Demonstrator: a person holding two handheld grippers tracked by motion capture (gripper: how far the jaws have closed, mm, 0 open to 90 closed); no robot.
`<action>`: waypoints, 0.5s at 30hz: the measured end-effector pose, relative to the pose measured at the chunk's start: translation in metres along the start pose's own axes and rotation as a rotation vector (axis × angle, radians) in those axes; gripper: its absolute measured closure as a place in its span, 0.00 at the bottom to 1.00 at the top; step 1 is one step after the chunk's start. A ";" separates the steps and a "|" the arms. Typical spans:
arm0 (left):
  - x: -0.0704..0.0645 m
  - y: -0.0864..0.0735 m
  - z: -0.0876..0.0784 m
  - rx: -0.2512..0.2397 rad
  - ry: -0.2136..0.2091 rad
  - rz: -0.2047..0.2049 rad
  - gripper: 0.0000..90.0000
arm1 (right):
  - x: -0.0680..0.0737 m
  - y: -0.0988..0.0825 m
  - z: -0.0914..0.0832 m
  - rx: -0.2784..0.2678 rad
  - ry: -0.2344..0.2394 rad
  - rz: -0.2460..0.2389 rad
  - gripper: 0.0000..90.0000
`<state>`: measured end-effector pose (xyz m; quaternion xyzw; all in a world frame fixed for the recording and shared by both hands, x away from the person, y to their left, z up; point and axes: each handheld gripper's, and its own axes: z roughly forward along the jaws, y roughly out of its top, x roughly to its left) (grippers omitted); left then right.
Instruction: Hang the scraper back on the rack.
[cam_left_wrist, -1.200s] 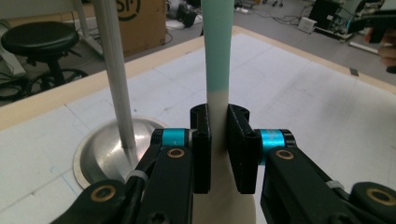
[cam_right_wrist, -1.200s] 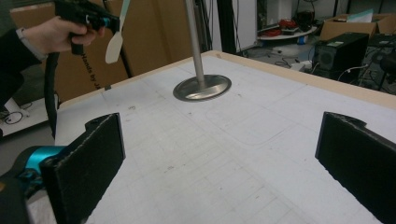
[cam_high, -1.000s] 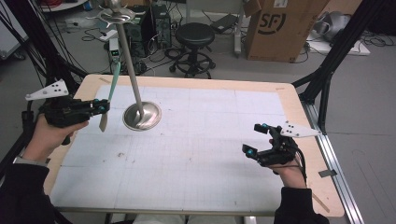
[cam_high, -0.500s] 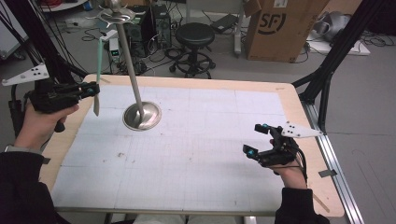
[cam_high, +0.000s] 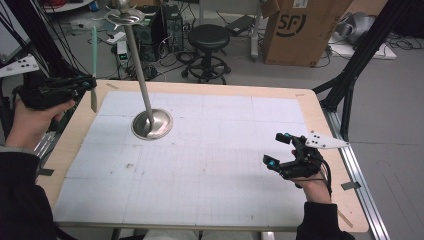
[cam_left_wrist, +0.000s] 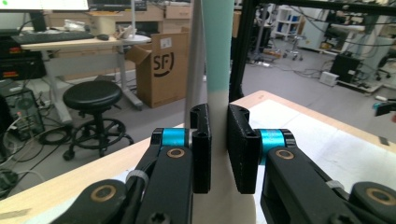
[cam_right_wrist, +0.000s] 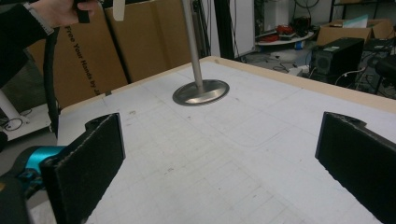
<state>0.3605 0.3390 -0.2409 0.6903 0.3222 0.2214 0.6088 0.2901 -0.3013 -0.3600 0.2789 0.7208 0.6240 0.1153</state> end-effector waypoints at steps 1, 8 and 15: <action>0.001 0.001 0.000 -0.002 0.006 -0.001 0.89 | 0.000 0.000 0.000 -0.002 0.001 0.003 0.01; 0.008 0.008 0.000 -0.011 0.028 -0.004 0.89 | -0.001 -0.001 -0.002 -0.002 -0.004 0.004 0.01; 0.009 0.008 0.005 -0.003 0.040 -0.001 0.89 | -0.001 -0.001 -0.003 -0.002 -0.008 0.003 0.01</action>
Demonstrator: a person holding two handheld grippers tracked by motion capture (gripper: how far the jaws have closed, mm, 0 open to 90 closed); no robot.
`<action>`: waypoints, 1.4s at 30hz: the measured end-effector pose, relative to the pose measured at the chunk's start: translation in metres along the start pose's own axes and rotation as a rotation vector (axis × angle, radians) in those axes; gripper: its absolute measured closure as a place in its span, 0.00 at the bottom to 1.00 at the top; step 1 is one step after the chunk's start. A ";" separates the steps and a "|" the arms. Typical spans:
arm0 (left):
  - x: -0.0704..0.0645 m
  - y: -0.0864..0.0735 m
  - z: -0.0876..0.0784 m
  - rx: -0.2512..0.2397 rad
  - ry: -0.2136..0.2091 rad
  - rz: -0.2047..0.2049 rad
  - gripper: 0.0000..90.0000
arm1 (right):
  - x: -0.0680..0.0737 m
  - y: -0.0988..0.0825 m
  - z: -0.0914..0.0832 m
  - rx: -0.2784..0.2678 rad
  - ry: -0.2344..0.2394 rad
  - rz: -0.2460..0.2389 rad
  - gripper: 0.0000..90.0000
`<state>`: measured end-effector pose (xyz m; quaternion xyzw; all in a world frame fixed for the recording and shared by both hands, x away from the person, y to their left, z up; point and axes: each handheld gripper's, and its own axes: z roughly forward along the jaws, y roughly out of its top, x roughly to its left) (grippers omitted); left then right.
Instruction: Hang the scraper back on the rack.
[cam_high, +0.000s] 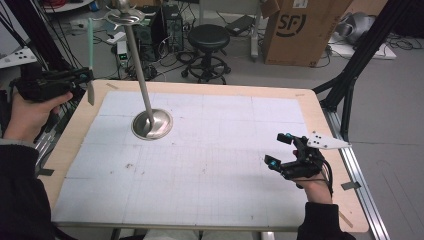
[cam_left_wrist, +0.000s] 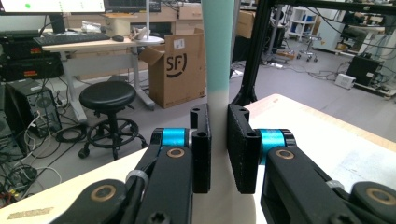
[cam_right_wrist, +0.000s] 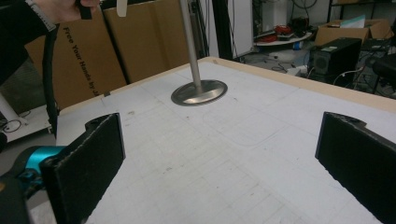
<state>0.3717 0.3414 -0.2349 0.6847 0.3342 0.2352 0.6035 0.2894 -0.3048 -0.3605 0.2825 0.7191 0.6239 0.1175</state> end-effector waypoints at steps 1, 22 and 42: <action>0.000 0.000 0.001 -0.001 0.003 0.000 0.89 | 0.000 0.000 0.000 0.000 -0.001 0.001 0.01; 0.002 -0.002 0.012 -0.025 0.017 -0.005 0.89 | -0.001 -0.001 -0.002 -0.005 -0.003 0.003 0.01; 0.005 -0.002 0.016 -0.024 0.017 -0.010 0.89 | -0.003 -0.002 -0.003 -0.002 -0.008 0.005 0.01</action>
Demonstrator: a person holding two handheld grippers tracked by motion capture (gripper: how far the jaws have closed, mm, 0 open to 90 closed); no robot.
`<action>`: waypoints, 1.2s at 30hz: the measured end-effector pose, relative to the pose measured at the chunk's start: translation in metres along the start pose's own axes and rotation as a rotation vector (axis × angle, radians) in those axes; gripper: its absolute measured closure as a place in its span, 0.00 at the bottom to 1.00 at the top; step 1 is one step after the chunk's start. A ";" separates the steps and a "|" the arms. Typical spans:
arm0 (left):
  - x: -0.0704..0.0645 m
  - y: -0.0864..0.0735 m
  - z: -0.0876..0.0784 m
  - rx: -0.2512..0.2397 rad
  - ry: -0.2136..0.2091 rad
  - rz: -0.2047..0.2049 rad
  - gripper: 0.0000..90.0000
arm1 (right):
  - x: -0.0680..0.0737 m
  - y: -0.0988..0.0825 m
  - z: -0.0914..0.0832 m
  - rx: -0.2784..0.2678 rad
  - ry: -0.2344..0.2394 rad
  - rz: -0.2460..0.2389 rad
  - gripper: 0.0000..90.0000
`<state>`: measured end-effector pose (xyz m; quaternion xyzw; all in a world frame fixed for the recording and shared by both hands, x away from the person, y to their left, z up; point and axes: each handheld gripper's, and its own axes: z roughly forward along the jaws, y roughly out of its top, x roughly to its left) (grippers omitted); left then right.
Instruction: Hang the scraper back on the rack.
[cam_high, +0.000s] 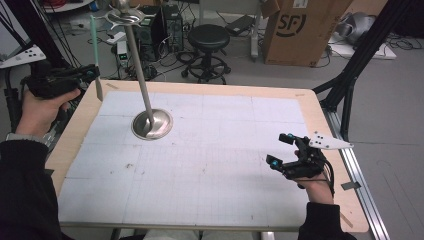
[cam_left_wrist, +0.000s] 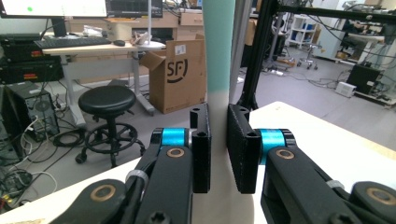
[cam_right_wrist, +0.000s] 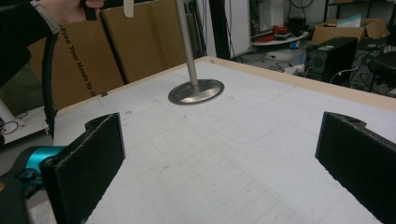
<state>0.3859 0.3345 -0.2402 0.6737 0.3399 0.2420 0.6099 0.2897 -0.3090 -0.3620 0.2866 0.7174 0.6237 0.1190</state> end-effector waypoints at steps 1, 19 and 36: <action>0.001 0.000 0.000 -0.002 -0.001 -0.005 0.89 | 0.000 0.000 0.000 0.000 0.000 0.000 0.01; 0.001 0.001 0.003 0.005 -0.034 -0.012 0.89 | -0.001 -0.001 0.000 0.000 0.001 0.002 0.01; 0.002 0.001 0.004 0.004 -0.033 -0.026 0.89 | -0.002 -0.001 0.001 0.005 0.000 0.005 0.01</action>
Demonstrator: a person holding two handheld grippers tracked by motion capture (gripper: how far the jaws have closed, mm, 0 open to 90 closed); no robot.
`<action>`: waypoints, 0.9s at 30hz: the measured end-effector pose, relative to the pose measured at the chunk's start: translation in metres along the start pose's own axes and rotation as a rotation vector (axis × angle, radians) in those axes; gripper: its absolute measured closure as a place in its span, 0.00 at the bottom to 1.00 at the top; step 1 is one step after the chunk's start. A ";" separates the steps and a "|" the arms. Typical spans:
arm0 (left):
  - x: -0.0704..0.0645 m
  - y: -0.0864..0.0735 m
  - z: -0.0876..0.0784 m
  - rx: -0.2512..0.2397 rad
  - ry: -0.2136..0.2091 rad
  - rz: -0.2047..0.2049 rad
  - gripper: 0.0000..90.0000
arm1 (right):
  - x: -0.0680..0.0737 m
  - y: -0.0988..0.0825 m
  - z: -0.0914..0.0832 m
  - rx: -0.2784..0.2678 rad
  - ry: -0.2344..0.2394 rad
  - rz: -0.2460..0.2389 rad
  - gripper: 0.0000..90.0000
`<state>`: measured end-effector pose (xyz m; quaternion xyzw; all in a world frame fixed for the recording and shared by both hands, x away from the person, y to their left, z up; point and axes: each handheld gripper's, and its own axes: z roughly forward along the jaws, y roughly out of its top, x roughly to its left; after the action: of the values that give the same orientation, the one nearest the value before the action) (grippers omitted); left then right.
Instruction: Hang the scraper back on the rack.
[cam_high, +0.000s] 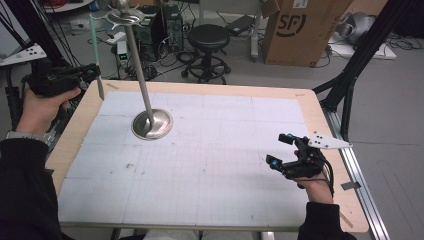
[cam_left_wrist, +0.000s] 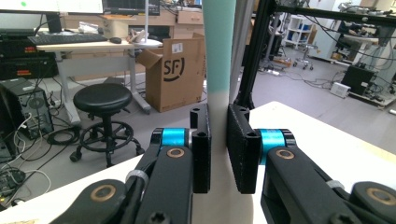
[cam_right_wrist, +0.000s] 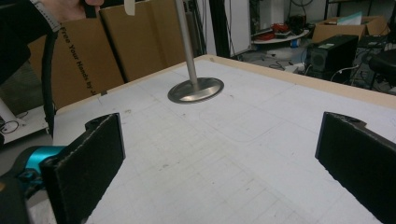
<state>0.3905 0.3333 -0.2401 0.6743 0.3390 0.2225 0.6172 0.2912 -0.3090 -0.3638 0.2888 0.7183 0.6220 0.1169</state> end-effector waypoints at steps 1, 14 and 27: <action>0.000 0.000 0.000 0.001 -0.001 0.001 0.89 | 0.000 0.000 0.000 0.002 0.001 0.003 0.01; 0.003 0.002 0.001 -0.001 0.002 -0.010 0.89 | 0.000 0.000 0.001 0.003 0.001 0.000 0.01; -0.003 -0.001 0.009 0.028 -0.033 0.011 0.89 | -0.001 -0.001 0.001 0.002 -0.002 0.003 0.01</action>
<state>0.3947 0.3253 -0.2418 0.6882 0.3281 0.2100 0.6120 0.2925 -0.3089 -0.3652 0.2906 0.7185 0.6211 0.1163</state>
